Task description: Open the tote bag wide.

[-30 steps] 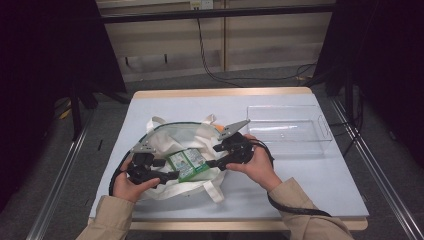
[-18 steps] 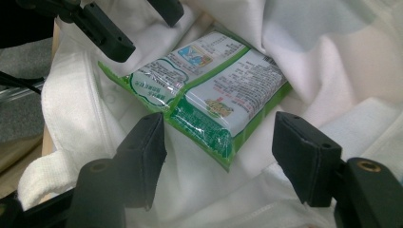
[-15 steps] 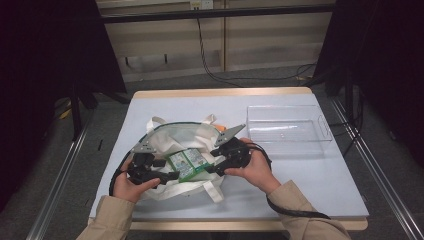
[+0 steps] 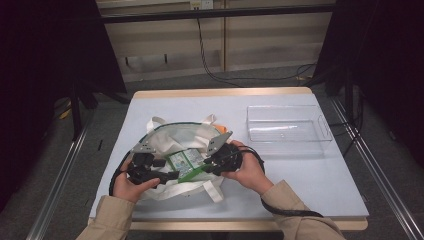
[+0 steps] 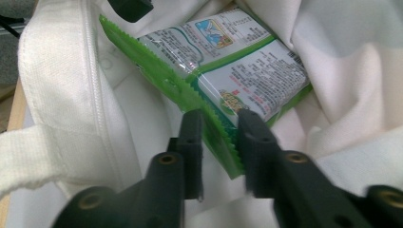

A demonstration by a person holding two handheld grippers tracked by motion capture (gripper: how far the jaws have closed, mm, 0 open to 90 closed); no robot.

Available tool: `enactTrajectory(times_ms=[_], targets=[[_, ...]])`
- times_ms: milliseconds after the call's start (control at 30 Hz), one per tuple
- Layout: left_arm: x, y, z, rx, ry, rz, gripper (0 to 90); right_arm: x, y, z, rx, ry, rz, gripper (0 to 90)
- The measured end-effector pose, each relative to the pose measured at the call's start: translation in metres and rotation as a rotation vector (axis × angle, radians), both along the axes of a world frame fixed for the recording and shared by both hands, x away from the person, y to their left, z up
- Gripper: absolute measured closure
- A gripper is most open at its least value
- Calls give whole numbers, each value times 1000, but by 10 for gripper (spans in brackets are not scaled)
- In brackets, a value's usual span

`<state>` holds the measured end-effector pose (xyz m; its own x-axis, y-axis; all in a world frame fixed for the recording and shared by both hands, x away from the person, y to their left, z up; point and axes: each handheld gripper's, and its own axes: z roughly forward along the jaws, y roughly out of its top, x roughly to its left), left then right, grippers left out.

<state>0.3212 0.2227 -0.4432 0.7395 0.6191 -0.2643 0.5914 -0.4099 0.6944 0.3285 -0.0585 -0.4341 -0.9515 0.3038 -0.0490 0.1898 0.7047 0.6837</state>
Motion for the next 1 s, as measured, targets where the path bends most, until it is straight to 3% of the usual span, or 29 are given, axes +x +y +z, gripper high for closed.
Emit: enactTrajectory(times_ms=[33, 100, 233, 533, 700, 933, 1000], targets=[[0, 0, 0, -2, -2, 1, 212, 0, -1, 1, 1, -5, 1, 845], [0, 0, 0, -6, 0, -2, 213, 0, -2, 3, 13, -4, 13, 894], [0, 0, 0, -6, -3, 0, 222, 0, 1, 5, -9, -5, 19, 900], [-3, 7, 1, -18, -6, 23, 233, 8, -3, 22, 49, 2, -14, 900], [-6, 11, 0, -19, -7, 24, 287, 14, -3, 29, 67, -2, -22, 900], [-10, 11, -2, -16, 8, -14, 554, 19, -4, 38, 115, 1, -48, 900], [-11, 8, -3, -22, 22, -39, 716, 19, -3, 39, 115, 1, -51, 900]])
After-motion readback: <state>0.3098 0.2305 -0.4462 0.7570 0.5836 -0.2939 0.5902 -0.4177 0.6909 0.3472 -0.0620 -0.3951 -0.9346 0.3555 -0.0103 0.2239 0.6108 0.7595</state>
